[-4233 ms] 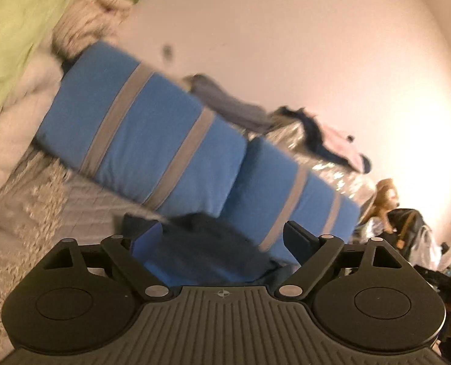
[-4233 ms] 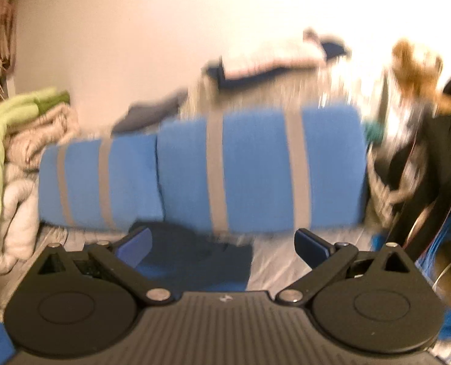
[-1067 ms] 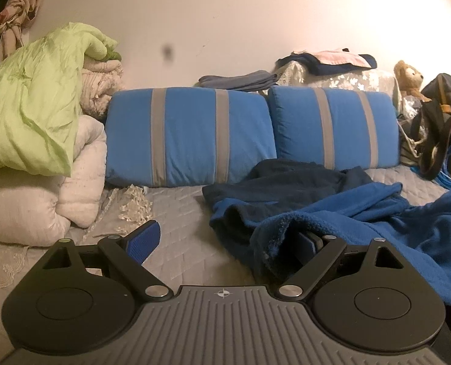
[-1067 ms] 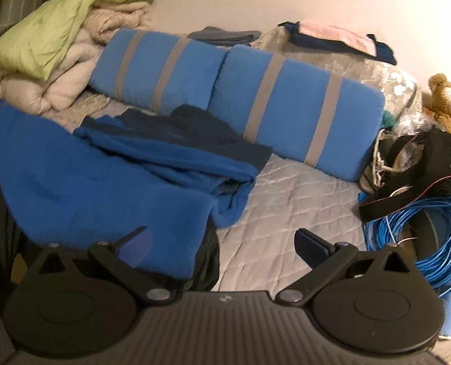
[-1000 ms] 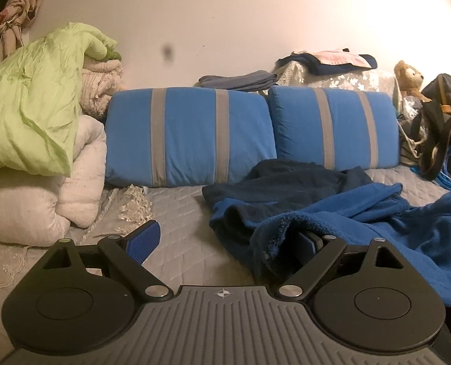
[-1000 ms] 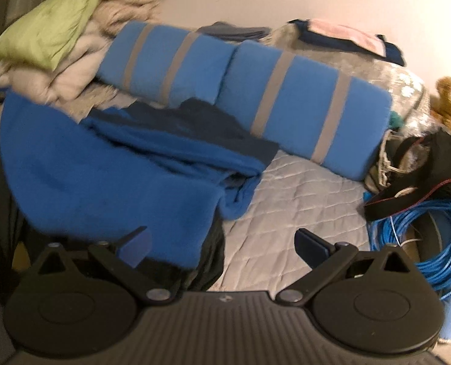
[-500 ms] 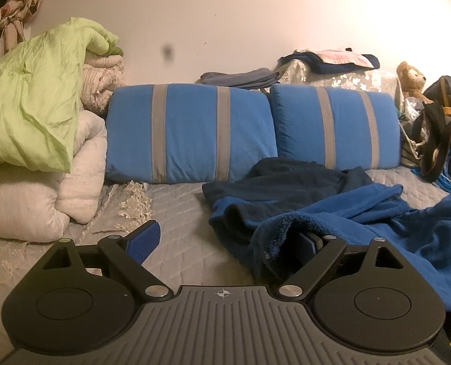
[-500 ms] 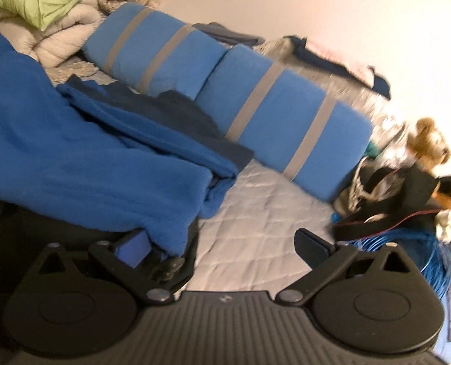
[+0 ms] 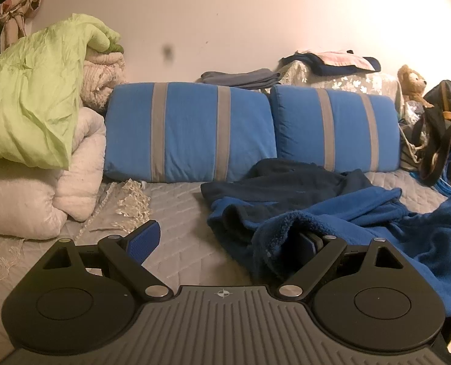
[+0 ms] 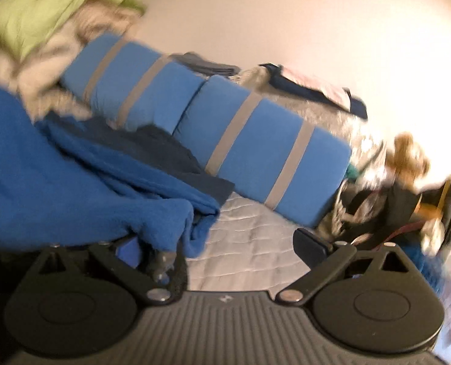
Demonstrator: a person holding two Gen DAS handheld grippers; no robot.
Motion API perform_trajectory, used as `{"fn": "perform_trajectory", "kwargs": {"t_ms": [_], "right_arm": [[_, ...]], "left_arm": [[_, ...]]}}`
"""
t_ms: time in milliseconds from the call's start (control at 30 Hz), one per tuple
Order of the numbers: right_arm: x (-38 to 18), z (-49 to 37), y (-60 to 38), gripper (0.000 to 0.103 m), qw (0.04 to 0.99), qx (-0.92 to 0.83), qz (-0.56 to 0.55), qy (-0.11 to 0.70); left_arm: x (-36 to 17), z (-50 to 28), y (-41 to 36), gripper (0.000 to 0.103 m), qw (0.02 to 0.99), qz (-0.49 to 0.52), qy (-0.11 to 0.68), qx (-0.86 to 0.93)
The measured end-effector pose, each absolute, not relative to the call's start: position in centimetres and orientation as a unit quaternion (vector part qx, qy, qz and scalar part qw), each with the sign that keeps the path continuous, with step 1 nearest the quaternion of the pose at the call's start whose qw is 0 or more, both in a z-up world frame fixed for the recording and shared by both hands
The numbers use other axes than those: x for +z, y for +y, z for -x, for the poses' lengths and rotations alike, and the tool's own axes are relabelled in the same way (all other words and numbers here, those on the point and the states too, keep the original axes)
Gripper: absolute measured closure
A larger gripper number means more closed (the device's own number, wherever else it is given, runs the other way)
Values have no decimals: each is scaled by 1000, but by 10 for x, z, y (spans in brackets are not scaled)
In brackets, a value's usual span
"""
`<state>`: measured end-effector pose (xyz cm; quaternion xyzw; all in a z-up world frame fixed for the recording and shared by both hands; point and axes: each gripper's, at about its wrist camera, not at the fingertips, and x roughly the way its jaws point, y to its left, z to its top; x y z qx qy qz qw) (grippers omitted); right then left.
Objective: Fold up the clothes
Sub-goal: 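Grasp the blue fleece hem with the left gripper while the right gripper grasps beside it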
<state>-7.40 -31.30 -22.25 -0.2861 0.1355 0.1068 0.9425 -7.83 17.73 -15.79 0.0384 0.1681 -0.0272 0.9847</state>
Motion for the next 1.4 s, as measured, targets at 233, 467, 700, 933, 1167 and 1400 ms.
{"fn": "perform_trajectory", "kwargs": {"t_ms": [233,467,700,933,1167,1400], "right_arm": [[-233,74,-279,8,894,91,421,123],[-224,78,-274,51,871,120,454,141],[-231,84,-270,80,849,146,481,164],[-222,74,-285,83,880,142,414,186],[-213,70,-298,83,901,135,364,196],[-206,65,-308,83,909,123,346,198]], "left_arm": [[-161,78,173,13,983,-46,175,-30],[-161,78,172,13,983,-53,173,-26],[-159,79,173,12,982,-77,171,-16],[-166,77,162,12,973,-151,176,3],[-171,66,190,26,979,24,203,-24],[-170,66,185,84,970,24,226,-84]]}}
